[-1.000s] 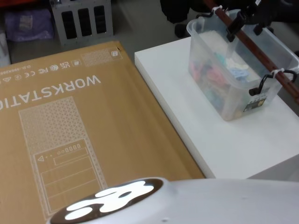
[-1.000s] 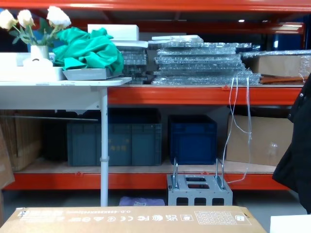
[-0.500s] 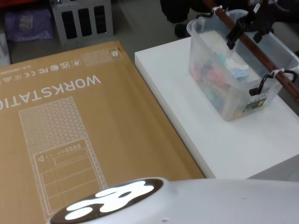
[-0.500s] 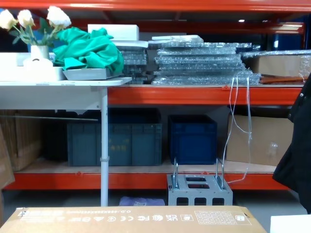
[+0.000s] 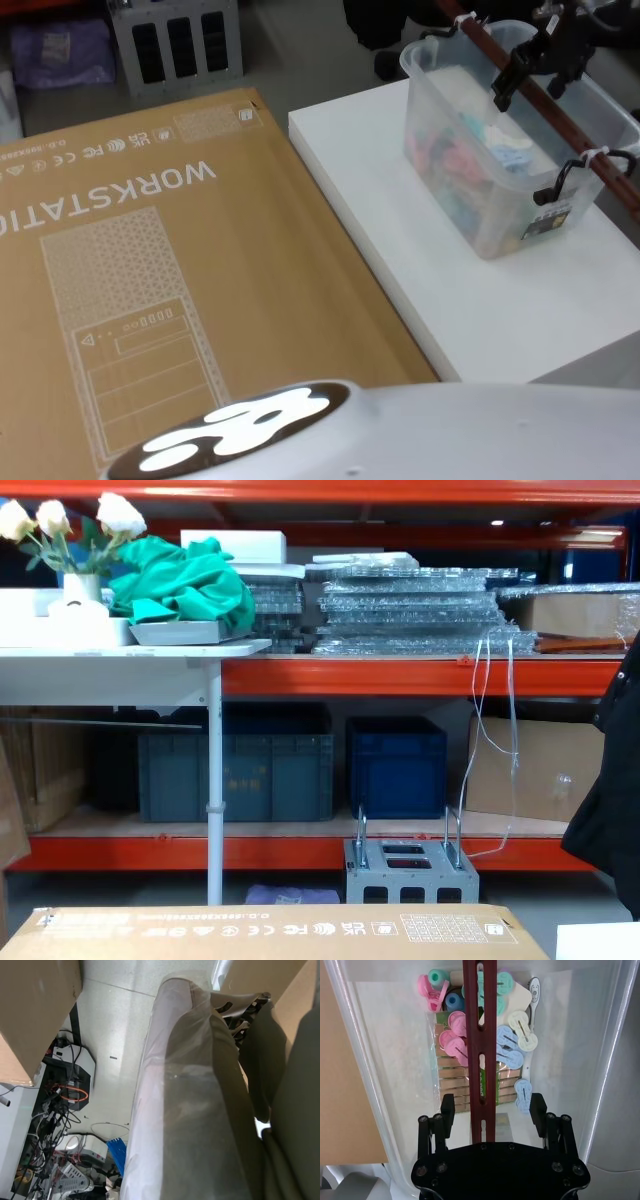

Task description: Use one hand to grasp the basket and place it at the designated location.

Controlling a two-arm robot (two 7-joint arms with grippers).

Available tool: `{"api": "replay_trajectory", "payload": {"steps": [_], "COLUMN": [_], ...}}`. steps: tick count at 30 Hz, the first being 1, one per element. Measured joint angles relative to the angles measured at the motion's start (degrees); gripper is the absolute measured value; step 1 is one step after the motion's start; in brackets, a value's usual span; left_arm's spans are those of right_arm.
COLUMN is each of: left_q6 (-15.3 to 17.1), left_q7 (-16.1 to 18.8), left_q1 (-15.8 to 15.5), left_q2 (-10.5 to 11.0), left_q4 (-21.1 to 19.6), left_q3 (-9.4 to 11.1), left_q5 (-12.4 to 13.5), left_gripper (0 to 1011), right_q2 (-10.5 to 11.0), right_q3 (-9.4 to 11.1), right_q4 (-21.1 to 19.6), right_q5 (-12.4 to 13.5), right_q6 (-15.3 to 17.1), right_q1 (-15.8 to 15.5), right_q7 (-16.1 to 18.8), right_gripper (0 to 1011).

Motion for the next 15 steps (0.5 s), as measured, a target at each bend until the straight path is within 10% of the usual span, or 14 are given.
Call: {"api": "replay_trajectory", "payload": {"steps": [15], "left_q6": [0.0], "left_q7": [0.0], "left_q1": [0.0], "left_q2": [0.01], "left_q4": [0.0], "left_q3": [0.0], "left_q5": [0.0], "left_gripper": [0], "right_q2": [1.02], "right_q3": [0.42], "right_q4": [-1.39], "right_q5": [0.62], "right_q6": [-0.05], "right_q1": [-0.69], "right_q7": [-1.4], "right_gripper": [496]}}
